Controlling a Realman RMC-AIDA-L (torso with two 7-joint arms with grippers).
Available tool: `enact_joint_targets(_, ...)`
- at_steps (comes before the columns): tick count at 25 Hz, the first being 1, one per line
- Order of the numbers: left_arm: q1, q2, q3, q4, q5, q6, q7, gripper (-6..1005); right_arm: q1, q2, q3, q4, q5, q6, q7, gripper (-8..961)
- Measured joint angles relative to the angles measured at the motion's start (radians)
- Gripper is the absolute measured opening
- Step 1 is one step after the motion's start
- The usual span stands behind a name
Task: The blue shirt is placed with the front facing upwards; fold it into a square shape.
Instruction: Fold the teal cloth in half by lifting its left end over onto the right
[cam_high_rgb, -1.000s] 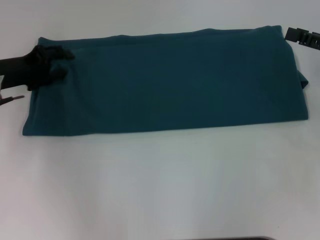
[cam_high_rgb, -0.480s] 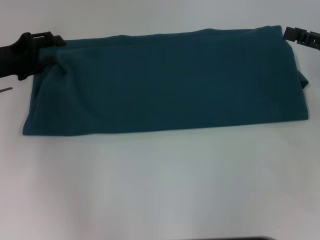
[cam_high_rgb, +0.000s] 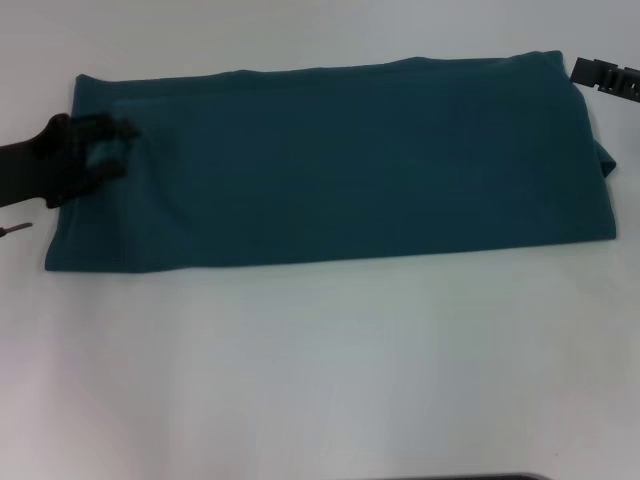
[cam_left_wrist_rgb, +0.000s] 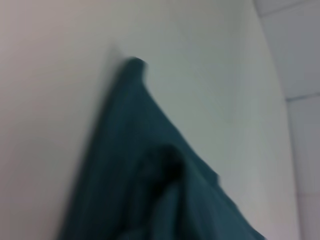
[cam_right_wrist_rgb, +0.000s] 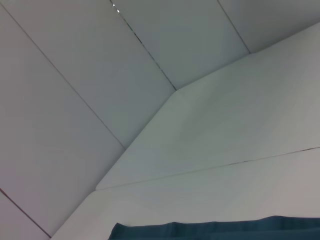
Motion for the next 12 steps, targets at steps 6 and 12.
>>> enact_joint_targets(6,0.005,0.007,0.004,0.041,0.025,-0.026,0.012,598,-0.001,0.002,0.0,0.0,0.0,-0.001,0.0,616)
enact_joint_targets(12,0.014,0.007,-0.001,0.038,0.028,0.004,0.014,598,-0.001,-0.002,0.0,0.0,0.0,-0.003,0.002,616)
